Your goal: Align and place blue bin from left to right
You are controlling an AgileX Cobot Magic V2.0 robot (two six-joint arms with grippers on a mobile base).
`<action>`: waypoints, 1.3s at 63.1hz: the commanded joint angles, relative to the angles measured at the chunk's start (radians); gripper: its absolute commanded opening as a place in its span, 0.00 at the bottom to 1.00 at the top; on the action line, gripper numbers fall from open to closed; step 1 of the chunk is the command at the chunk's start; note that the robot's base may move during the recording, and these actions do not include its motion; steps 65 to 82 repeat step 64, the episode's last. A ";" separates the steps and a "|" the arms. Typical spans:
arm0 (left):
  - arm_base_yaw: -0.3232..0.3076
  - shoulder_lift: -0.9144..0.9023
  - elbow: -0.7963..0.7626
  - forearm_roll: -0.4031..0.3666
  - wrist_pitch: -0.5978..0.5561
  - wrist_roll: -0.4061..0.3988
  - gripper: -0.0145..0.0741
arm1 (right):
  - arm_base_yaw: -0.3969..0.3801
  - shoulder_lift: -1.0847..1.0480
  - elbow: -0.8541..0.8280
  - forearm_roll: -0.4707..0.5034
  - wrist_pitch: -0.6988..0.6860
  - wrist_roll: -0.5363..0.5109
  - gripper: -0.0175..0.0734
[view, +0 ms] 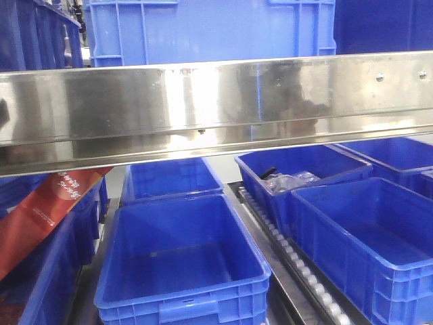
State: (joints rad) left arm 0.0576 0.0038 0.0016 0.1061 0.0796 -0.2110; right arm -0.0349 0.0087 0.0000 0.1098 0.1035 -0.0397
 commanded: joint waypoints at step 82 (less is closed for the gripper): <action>0.000 -0.004 -0.002 -0.004 -0.016 0.002 0.17 | -0.004 -0.009 0.000 -0.009 -0.009 -0.007 0.12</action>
